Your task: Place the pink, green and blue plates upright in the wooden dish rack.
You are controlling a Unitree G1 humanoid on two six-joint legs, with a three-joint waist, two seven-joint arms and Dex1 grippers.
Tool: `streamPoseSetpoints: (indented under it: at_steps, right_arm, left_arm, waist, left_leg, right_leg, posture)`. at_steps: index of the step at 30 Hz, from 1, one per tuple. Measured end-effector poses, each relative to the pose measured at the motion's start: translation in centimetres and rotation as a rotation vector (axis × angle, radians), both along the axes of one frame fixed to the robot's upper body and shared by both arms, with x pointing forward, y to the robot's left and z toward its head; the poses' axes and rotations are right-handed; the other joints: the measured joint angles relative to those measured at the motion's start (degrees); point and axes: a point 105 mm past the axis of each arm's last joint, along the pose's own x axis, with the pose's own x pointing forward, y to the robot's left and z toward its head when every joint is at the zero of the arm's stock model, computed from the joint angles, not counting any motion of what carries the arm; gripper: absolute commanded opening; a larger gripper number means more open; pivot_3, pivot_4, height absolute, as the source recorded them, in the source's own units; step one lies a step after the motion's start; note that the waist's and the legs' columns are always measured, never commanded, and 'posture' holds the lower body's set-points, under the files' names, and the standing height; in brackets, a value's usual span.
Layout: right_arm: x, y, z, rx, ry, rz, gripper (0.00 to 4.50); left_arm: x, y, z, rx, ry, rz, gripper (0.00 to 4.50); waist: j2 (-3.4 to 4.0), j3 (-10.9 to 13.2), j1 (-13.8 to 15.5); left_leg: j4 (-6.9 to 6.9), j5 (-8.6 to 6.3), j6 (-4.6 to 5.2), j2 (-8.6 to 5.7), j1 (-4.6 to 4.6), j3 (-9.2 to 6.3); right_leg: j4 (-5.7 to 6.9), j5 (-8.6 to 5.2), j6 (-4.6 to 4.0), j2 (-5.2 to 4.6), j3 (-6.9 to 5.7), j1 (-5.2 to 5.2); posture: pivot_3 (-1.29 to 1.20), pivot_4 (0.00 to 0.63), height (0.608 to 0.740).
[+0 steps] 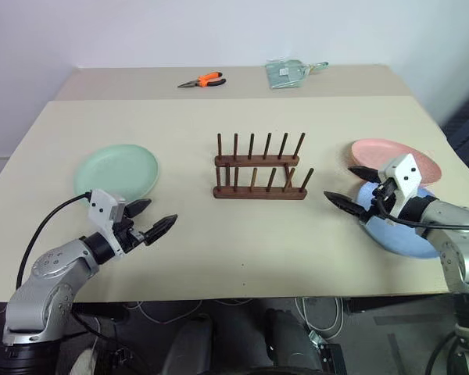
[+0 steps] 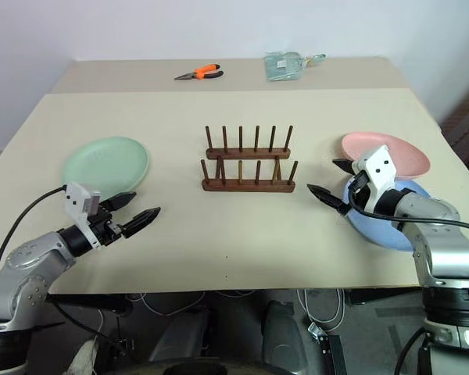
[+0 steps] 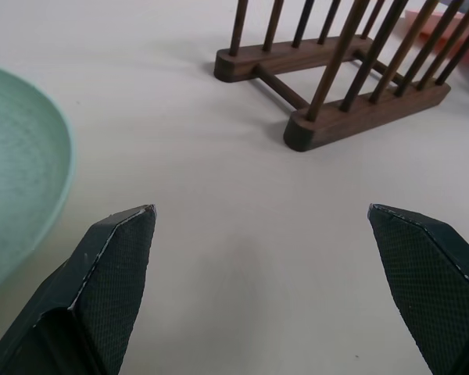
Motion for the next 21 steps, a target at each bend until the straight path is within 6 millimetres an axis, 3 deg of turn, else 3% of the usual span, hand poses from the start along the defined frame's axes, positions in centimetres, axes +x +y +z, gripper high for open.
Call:
streamPoseSetpoints:
  at_steps: [7,11,16,21]
  right_arm:
    - [0.3,0.1,-0.3,0.005,0.008,-0.027,4.5]
    - [0.0,0.6,-0.8,-0.009,0.012,-0.038,4.5]
    - [-1.4,1.7,-2.6,-0.02,0.015,-0.078,4.5]
    - [-2.7,3.1,-3.4,-0.015,-0.005,-0.116,4.5]
  left_arm:
    - [1.4,-1.3,-0.2,0.017,0.013,-0.076,4.47]
    - [3.4,-2.8,-1.0,0.068,0.052,-0.197,4.47]
    - [7.1,-6.5,-2.4,0.086,0.104,-0.355,4.47]
    - [10.3,-10.6,-2.4,0.105,0.091,-0.46,4.47]
  waist:
    - [0.0,0.0,-0.02]
    - [0.01,0.0,0.25]
    - [-0.02,-0.01,1.05]
    - [-0.05,-0.02,1.28]
  left_leg:
    - [-0.02,0.0,0.0,-0.02,0.01,0.0]
    - [0.01,0.0,0.0,-0.05,0.0,0.0]
    - [0.03,0.0,0.01,-0.08,-0.01,0.0]
    - [0.06,0.0,0.01,-0.1,-0.02,-0.01]
  right_leg:
    - [0.01,0.03,-0.03,0.0,-0.02,-0.01]
    - [0.0,0.02,-0.02,0.0,-0.04,0.02]
    - [0.0,0.14,0.17,0.01,-0.05,0.0]
    - [-0.02,0.12,0.24,-0.01,-0.07,0.03]
  posture:
    - [0.0,0.15,0.74]
    - [0.0,0.15,0.74]
    - [0.0,0.15,0.74]
    - [0.0,0.15,0.74]
